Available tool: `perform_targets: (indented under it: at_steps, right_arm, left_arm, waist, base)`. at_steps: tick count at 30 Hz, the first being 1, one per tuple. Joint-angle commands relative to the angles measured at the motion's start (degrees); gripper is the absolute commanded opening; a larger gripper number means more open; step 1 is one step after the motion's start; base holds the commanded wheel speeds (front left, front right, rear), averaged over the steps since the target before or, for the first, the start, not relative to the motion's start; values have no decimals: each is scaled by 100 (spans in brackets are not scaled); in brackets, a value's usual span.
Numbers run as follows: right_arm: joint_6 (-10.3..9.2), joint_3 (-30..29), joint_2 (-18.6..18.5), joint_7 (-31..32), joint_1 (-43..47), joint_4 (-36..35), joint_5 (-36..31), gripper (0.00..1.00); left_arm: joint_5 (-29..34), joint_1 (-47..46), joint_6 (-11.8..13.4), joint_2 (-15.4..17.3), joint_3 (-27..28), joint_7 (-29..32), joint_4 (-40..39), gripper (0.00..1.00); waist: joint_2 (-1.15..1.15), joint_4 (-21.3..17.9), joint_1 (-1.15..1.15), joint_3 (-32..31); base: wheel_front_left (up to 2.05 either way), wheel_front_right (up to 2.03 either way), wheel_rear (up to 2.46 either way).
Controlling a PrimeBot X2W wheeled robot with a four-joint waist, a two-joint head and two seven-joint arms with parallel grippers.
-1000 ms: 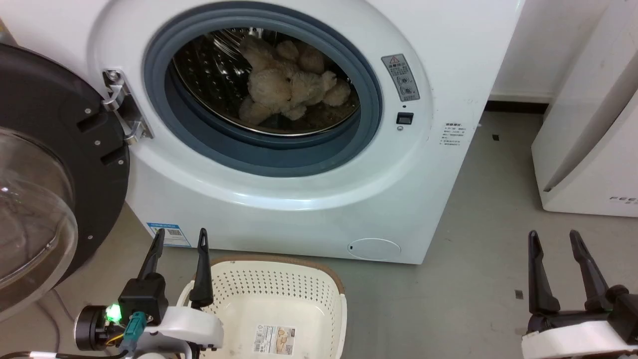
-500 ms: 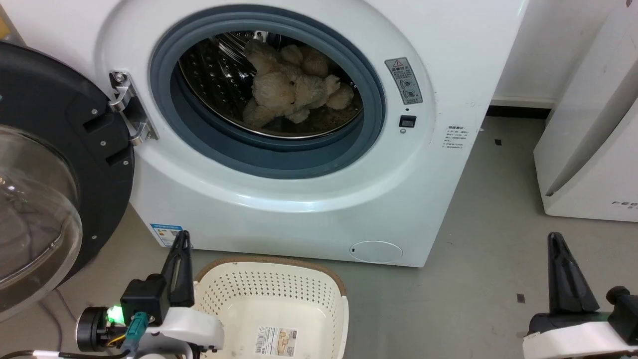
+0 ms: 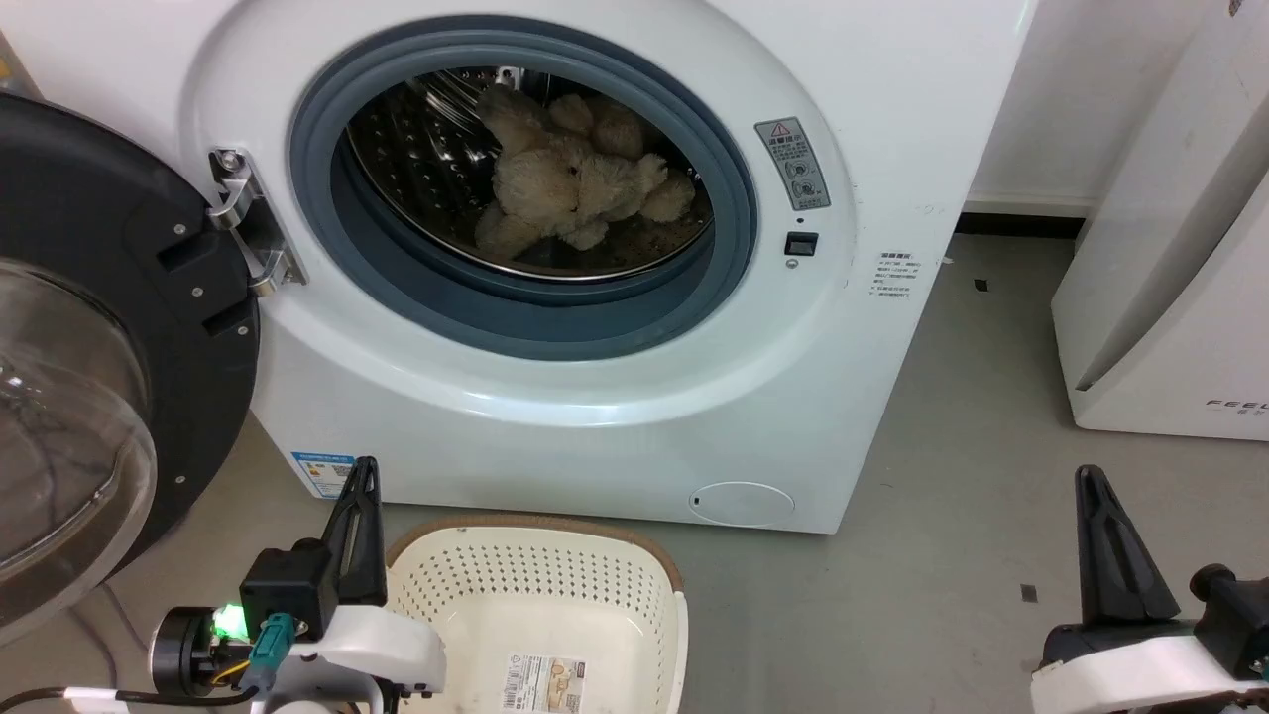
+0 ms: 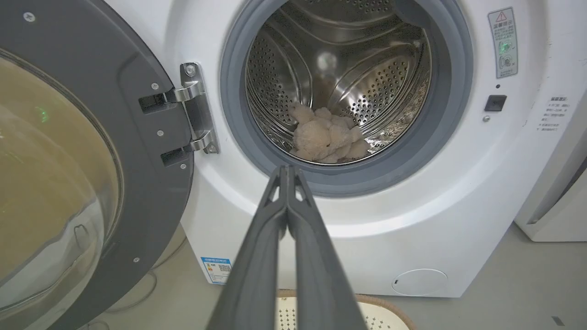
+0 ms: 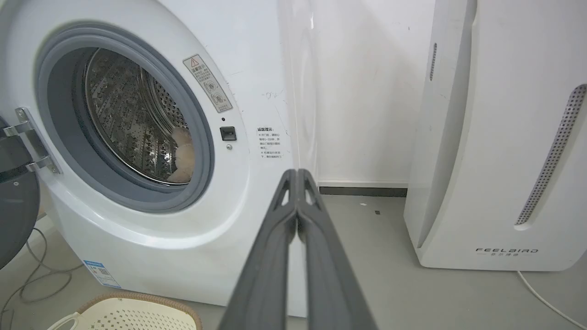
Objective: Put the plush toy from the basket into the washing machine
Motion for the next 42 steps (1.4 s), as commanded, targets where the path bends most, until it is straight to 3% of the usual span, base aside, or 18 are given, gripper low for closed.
perform_targets:
  at_steps: [1,42]
  right_arm:
    - [-1,21,0,18,-12,-20,-52,0]
    - [-2,242,-1,500,-44,-79,-319,0]
  left_arm:
    - [22,66,-21,-13,1,18,-47,0]
    - [78,216,-81,-45,2,498,-391,0]
  waist:
    - [0,-4,0,-2]
    - [0,-196,0,-104]
  base:
    - [0,0,0]
    - [0,0,0]
